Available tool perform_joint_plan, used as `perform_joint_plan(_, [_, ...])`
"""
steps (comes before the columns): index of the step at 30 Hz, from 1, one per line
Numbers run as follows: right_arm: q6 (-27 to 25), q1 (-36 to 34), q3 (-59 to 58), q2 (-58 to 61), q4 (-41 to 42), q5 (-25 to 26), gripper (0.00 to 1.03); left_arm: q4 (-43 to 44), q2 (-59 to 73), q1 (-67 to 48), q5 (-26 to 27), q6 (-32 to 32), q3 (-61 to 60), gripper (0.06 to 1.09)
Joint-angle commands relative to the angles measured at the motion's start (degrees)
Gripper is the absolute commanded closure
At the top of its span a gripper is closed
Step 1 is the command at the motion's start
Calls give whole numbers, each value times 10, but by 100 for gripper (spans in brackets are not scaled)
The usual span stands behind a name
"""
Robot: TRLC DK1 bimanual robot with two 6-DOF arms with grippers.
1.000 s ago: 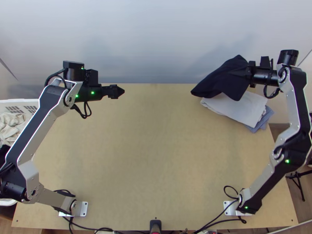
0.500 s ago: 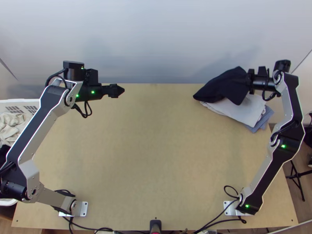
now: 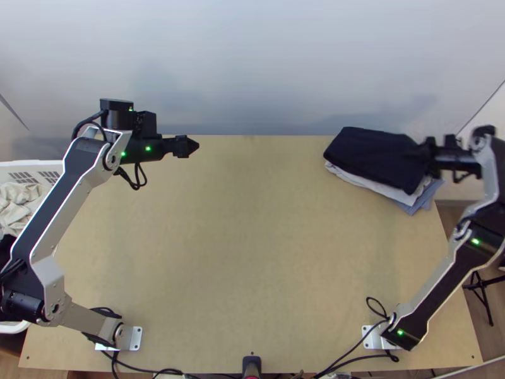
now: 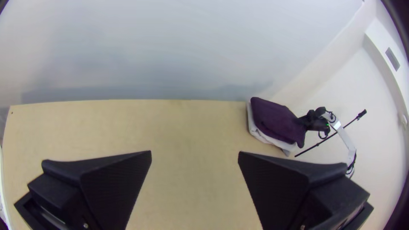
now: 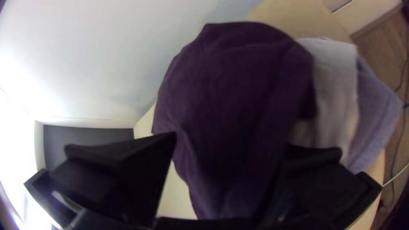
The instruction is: Fold the t-shirt
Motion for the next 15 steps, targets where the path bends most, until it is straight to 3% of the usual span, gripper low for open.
perform_joint_plan(1, [-7,-97,-96,-98,23,137,3,1,3,-9,2,-4,5,10])
perform_joint_plan(3, [25,-125,-170,-172,136,239,3,1,3,-9,2,-4,6,10])
perform_joint_plan(5, [27,-140,-238,-243,232,374,3,1,3,-9,2,-4,6,10])
perform_joint_plan(6, [18,-144,-272,-281,271,404,3,6,3,-9,2,-7,6,10])
perform_joint_plan(10, [-38,-125,-409,-463,438,439,3,52,-1,3,-30,-33,2,10])
perform_joint_plan(13, [-62,-78,-430,-549,460,440,3,109,-16,10,-133,-30,-3,10])
perform_joint_plan(15, [-43,-57,-423,-584,467,441,3,153,-31,23,-193,-24,-8,10])
